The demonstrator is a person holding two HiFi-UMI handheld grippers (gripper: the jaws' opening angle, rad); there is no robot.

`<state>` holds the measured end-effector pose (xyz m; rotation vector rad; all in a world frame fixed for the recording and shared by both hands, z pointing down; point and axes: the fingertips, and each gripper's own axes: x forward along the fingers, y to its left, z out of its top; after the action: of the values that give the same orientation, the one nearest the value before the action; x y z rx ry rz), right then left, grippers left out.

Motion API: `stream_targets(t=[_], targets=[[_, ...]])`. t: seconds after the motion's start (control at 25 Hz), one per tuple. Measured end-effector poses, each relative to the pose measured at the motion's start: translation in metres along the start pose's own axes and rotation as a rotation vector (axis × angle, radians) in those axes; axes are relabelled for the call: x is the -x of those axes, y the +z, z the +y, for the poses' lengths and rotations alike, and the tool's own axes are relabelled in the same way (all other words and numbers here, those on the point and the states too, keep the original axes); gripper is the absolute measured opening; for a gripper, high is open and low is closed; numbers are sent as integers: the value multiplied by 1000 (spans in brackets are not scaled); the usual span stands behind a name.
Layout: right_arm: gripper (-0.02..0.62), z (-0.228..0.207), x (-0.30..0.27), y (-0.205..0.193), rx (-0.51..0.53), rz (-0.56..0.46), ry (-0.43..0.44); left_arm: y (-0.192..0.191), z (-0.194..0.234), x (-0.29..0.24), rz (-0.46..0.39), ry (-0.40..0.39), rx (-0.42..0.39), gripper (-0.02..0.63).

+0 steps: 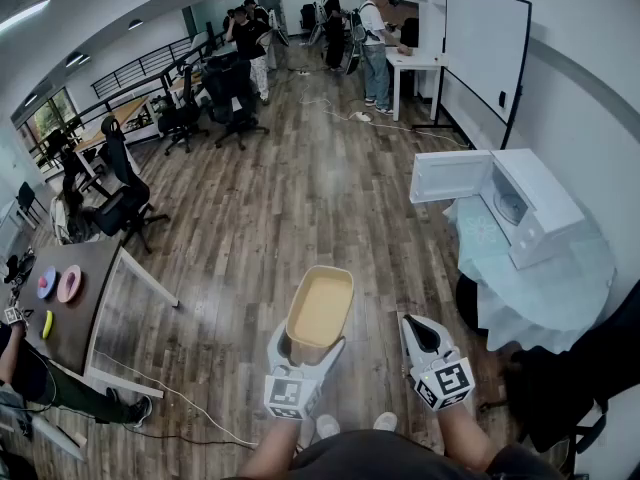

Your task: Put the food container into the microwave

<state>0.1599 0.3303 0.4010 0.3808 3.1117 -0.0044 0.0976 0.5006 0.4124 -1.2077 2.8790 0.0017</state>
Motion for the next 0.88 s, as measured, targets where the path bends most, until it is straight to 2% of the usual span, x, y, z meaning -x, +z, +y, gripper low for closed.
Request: stream_targets(t=[0.32,0.56,0.88], targets=[[-5,24,-18,3,13,2,3,3,29,13,-14,19,1,508],[-5,47,-35,9,-29,-33,-8,3,55,26,-11,7,7,508],[-5,71,-56,-6,-52,6,-55,-5,90,35,-4,-28,-4,509]])
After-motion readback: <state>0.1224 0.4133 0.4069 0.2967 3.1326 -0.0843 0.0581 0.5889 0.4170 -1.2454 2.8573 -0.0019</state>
